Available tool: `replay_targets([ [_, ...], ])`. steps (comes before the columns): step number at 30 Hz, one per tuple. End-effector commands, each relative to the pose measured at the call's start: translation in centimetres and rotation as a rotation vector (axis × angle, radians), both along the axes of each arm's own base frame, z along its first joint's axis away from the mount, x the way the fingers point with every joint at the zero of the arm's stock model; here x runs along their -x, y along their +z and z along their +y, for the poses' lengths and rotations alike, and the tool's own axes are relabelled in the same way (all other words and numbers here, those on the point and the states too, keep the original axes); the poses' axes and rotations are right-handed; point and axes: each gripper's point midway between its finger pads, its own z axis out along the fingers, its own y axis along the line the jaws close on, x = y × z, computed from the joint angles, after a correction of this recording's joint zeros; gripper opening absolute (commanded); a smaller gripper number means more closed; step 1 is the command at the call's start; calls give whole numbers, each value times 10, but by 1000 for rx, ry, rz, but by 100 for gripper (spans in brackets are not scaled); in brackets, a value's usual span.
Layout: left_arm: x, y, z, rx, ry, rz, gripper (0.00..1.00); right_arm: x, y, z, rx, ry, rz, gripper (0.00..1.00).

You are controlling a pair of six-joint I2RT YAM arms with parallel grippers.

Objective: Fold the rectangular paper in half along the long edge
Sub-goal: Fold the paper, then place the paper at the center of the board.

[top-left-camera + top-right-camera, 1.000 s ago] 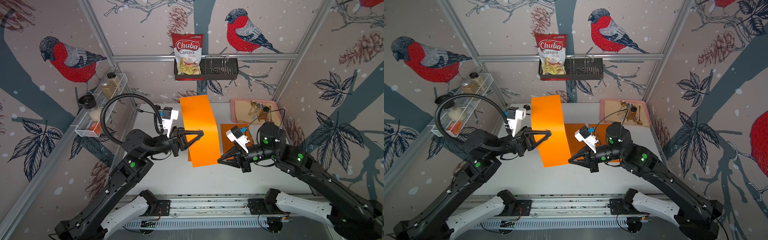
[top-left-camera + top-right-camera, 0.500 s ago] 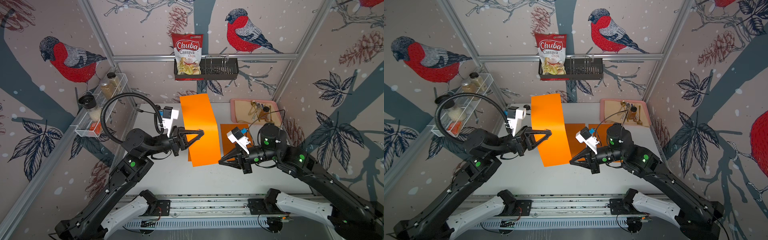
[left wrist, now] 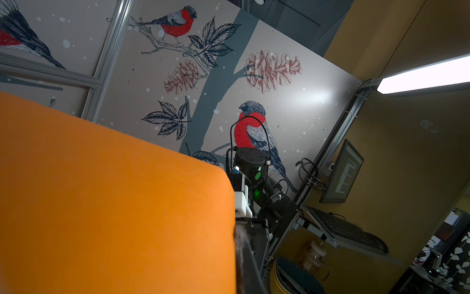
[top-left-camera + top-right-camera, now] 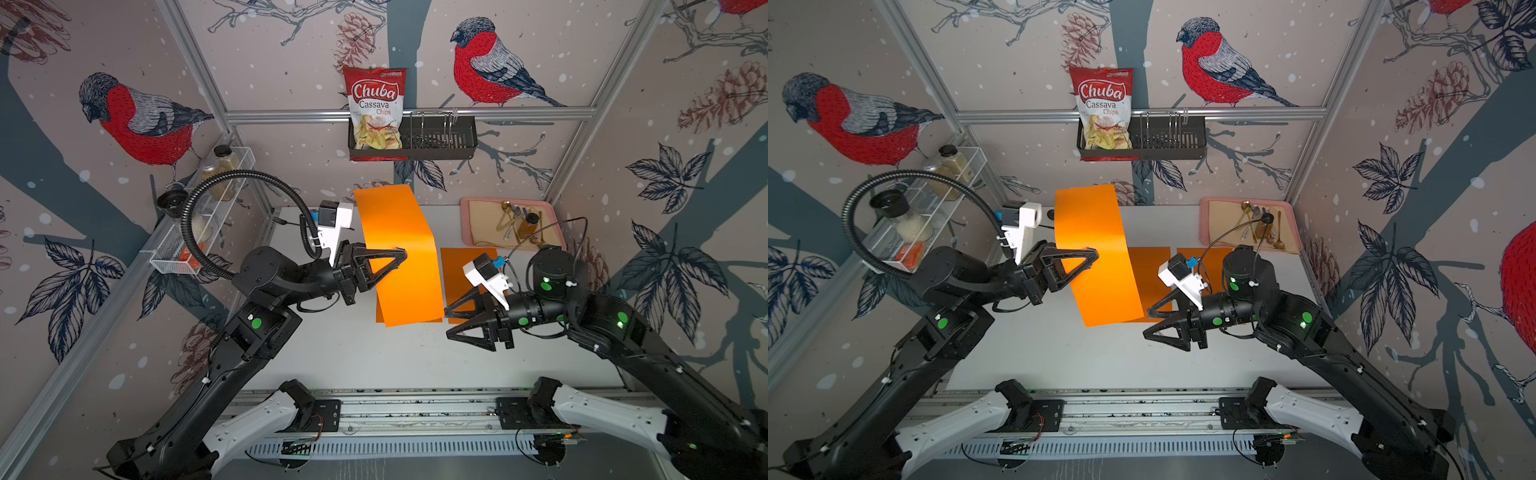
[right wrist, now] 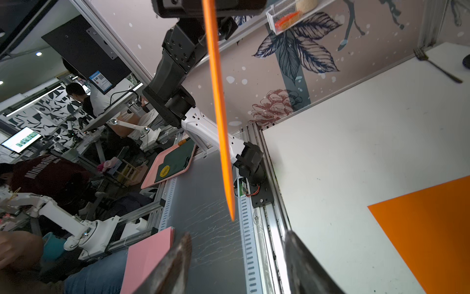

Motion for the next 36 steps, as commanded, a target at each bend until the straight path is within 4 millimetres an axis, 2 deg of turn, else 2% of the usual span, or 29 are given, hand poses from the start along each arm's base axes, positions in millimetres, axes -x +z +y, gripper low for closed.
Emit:
replay_targets([
  [1,-11,0,0,-39,62,-31,0,-10,24,-12,-61,-90,-119,100],
  [6,-38,-9,1,-113,142,-16,0,-27,70,-35,-235,-261,-264,100],
  [9,-73,-25,7,-162,190,48,0,-64,75,-35,-229,-409,-271,100],
  [11,-99,-39,10,-199,225,91,0,-101,66,-33,-191,-498,-229,100],
  [13,-127,-58,10,-252,256,149,0,-141,52,-34,-166,-593,-159,100],
  [15,-154,-84,8,-316,265,210,0,-184,30,-41,-166,-696,-56,100],
  [17,-181,-115,10,-390,288,277,0,-228,-9,-52,-175,-813,75,100],
  [20,-215,-166,17,-459,290,399,0,-268,-74,-58,-122,-934,201,100],
  [22,-232,-197,26,-493,290,474,0,-277,-102,-53,-92,-966,237,100],
  [26,-256,-252,54,-551,341,601,0,-281,-132,-42,-22,-1030,210,100],
  [30,-265,-299,76,-585,373,705,0,-284,-152,-42,54,-1047,212,100],
  [32,-267,-331,87,-608,377,779,0,-283,-159,-42,75,-1046,220,100],
  [36,-266,-386,98,-653,365,903,0,-278,-162,-41,79,-1024,224,100],
])
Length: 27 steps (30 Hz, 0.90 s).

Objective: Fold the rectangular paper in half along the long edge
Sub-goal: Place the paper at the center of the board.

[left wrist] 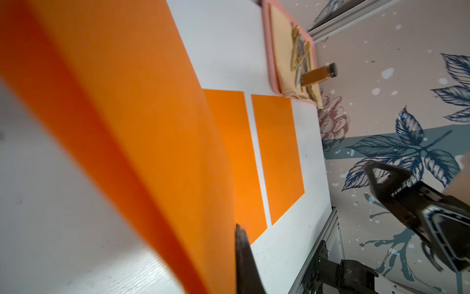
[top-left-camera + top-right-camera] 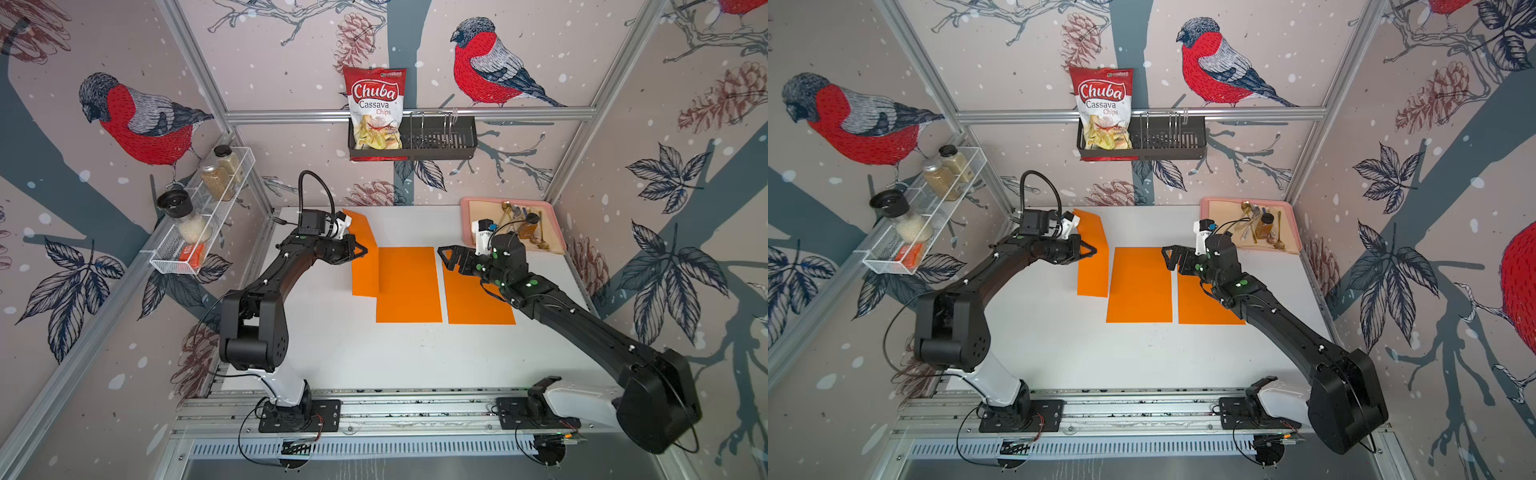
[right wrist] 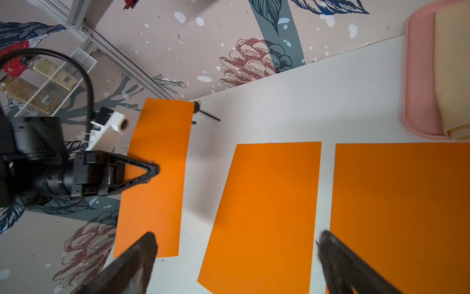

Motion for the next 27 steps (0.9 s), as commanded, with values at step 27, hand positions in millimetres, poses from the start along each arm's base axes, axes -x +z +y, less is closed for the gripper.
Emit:
replay_targets([
  [27,17,-121,96,-382,207,284,24,16,11,-12,-11,22,-44,100],
])
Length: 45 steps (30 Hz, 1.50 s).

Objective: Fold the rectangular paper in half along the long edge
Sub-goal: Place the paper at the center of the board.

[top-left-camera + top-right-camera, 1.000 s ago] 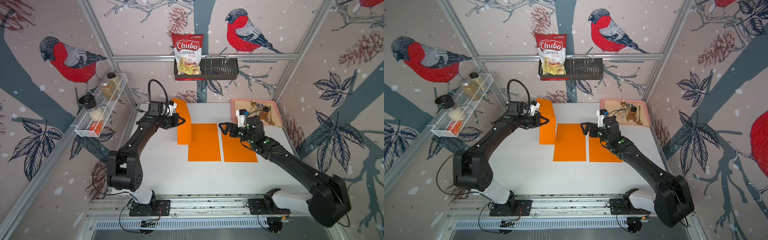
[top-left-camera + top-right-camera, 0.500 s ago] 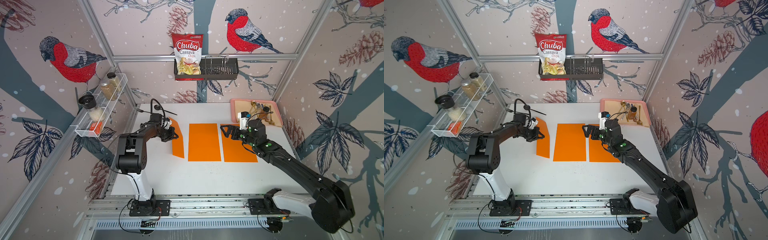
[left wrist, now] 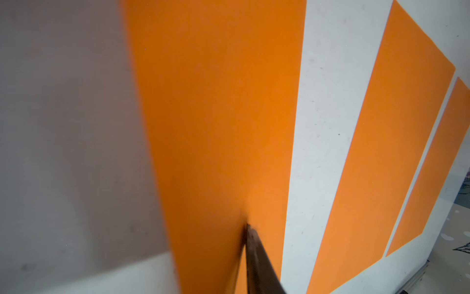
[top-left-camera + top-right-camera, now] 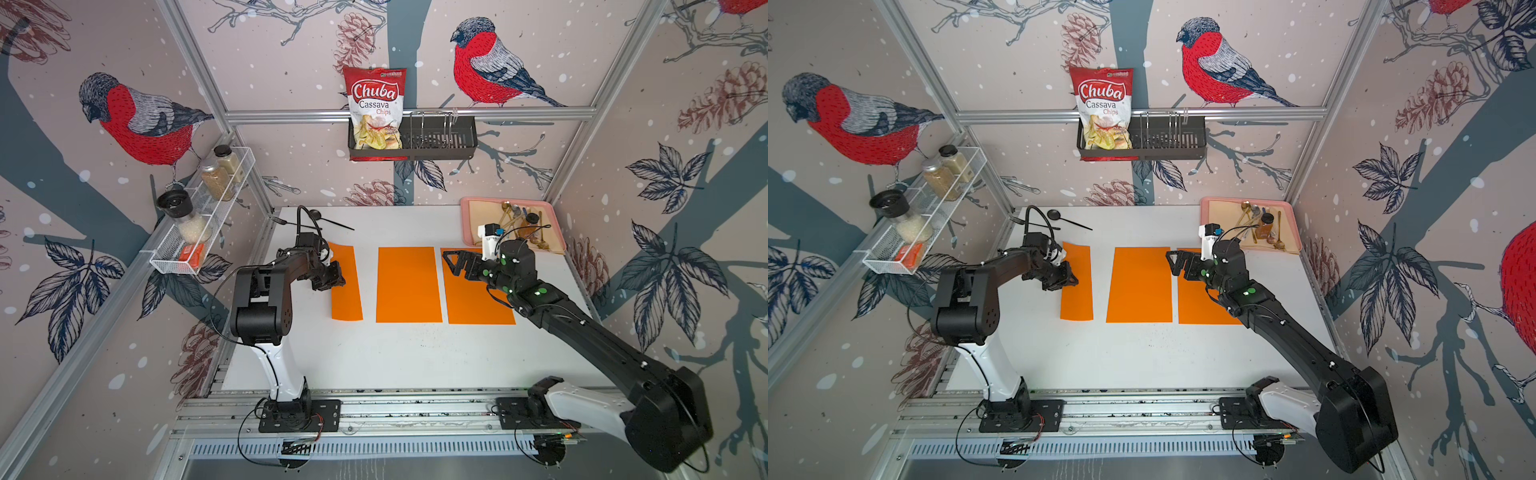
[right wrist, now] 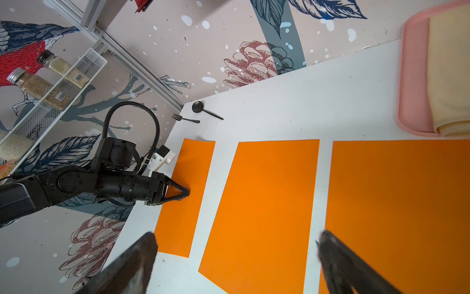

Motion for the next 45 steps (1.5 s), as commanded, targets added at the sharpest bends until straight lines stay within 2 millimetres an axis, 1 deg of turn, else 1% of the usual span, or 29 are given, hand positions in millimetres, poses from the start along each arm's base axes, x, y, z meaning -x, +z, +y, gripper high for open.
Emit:
replay_targets([
  [1,-2,7,13,-71,18,-1,26,1,5,1,4,15,-20,100],
  [3,-3,11,20,-112,29,-4,28,0,4,-1,9,8,-15,100],
  [6,-8,22,33,-185,70,-35,28,-1,5,-2,13,0,-16,100],
  [8,-10,28,38,-210,82,-43,28,-1,5,-2,19,-1,-13,100],
  [11,-10,27,39,-223,78,-31,28,-2,9,-3,17,-5,-23,100],
  [14,-8,20,41,-232,73,-2,28,-2,12,-3,15,-8,-29,100],
  [16,-8,18,46,-264,84,5,28,-3,12,-5,18,-14,-28,100],
  [19,-7,20,61,-342,114,21,28,-4,12,-7,21,-26,-31,100],
  [21,-8,27,69,-386,139,20,26,-5,11,-8,23,-28,-31,100],
  [22,-10,32,70,-401,150,8,23,-7,9,-10,27,-37,-29,100],
  [23,-13,38,67,-399,155,-14,21,-7,8,-10,29,-39,-27,100],
  [24,-16,48,61,-381,159,-49,18,-8,9,-11,31,-43,-27,100],
  [26,-21,64,34,-291,145,-121,11,-10,8,-12,38,-54,-24,100],
  [28,-24,82,-9,-134,109,-211,2,-11,8,-13,42,-54,-23,100],
  [29,-23,87,-28,-61,94,-240,0,-11,9,-12,42,-52,-25,100],
  [30,-21,93,-49,26,75,-266,0,-10,8,-12,44,-52,-20,100],
  [31,-19,96,-66,106,73,-285,0,-10,8,-12,44,-49,-20,100],
  [33,-15,102,-92,240,69,-318,0,-10,10,-13,43,-53,-20,100],
  [34,-12,100,-100,281,78,-327,0,-9,10,-13,44,-52,-18,100],
  [37,-10,89,-110,325,115,-330,0,-7,10,-14,44,-47,-15,100],
  [42,-8,63,-121,385,176,-299,0,-4,8,-15,50,-44,-10,100],
  [45,-7,45,-121,377,208,-275,0,-2,7,-15,50,-45,-7,100],
])
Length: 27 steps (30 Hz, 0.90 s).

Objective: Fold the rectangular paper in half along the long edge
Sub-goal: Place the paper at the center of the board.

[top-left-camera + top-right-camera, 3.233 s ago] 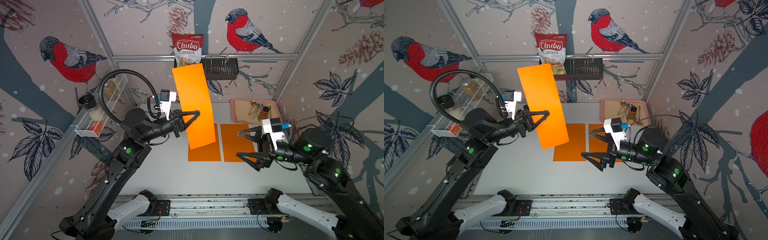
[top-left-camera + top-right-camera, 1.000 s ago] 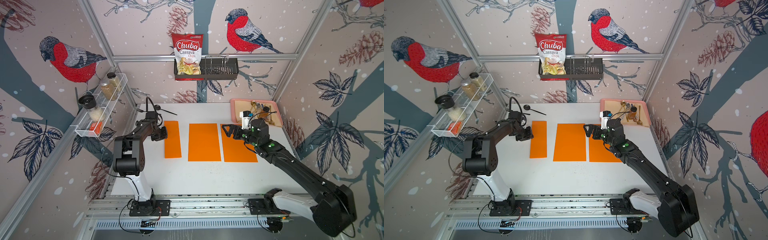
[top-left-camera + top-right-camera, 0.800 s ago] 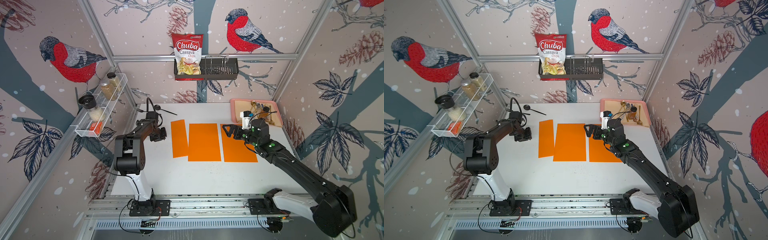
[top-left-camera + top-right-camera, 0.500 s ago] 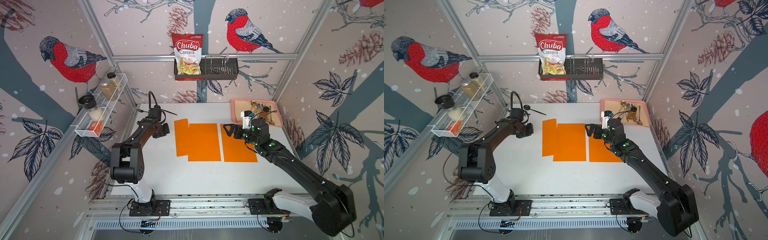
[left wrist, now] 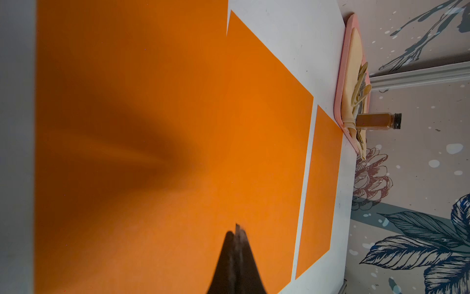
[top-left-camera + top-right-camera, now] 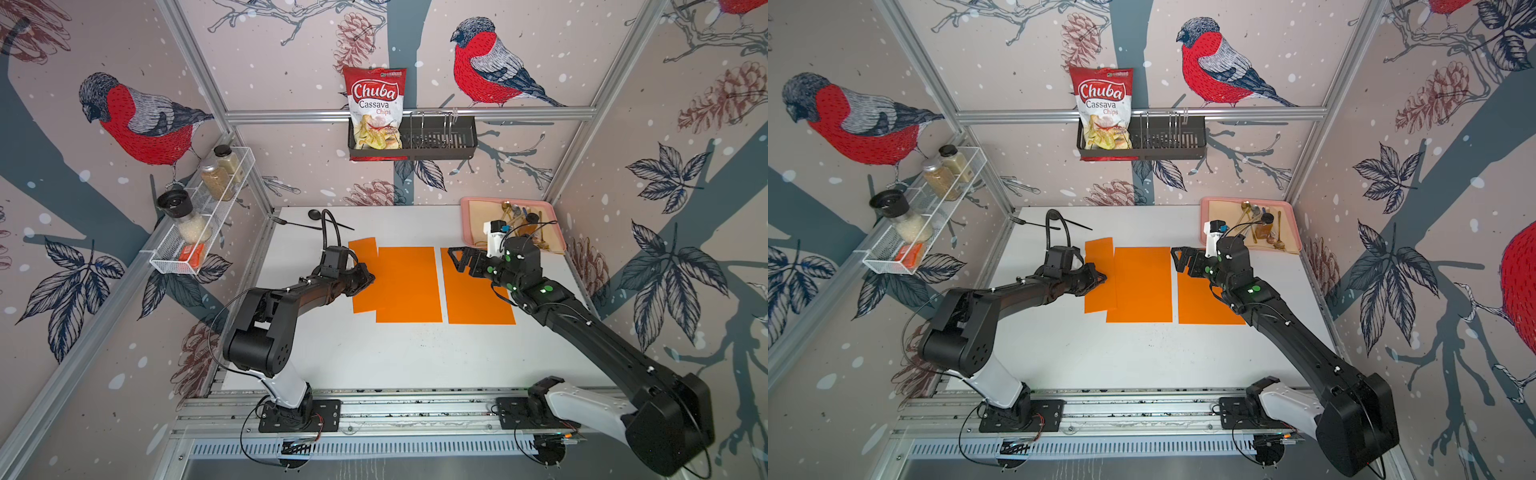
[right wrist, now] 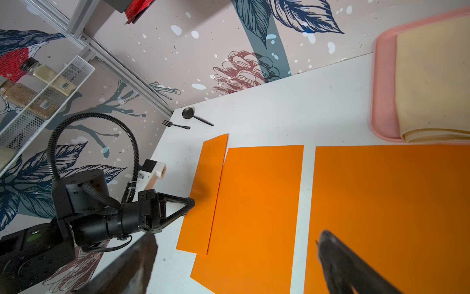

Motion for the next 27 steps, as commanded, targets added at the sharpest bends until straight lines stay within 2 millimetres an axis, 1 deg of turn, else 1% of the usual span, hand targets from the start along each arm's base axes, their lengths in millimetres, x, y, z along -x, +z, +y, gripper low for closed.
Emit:
replay_targets([
  [1,-15,6,-4,60,63,-53,0,2,-1,-2,14,2,-6,100],
  [5,-15,-11,11,-7,137,-27,0,3,-5,-2,16,4,2,100],
  [9,-12,-24,17,-41,160,9,0,3,-6,-2,17,1,6,100],
  [14,1,-50,28,-88,204,82,0,2,-5,-4,22,-5,2,100],
  [18,10,-65,34,-113,218,132,0,3,-5,-6,22,-10,3,100],
  [21,18,-69,46,-172,249,159,0,3,-4,-7,21,-12,2,100],
  [27,27,-59,72,-283,305,174,0,3,-8,-8,33,-15,12,100],
])
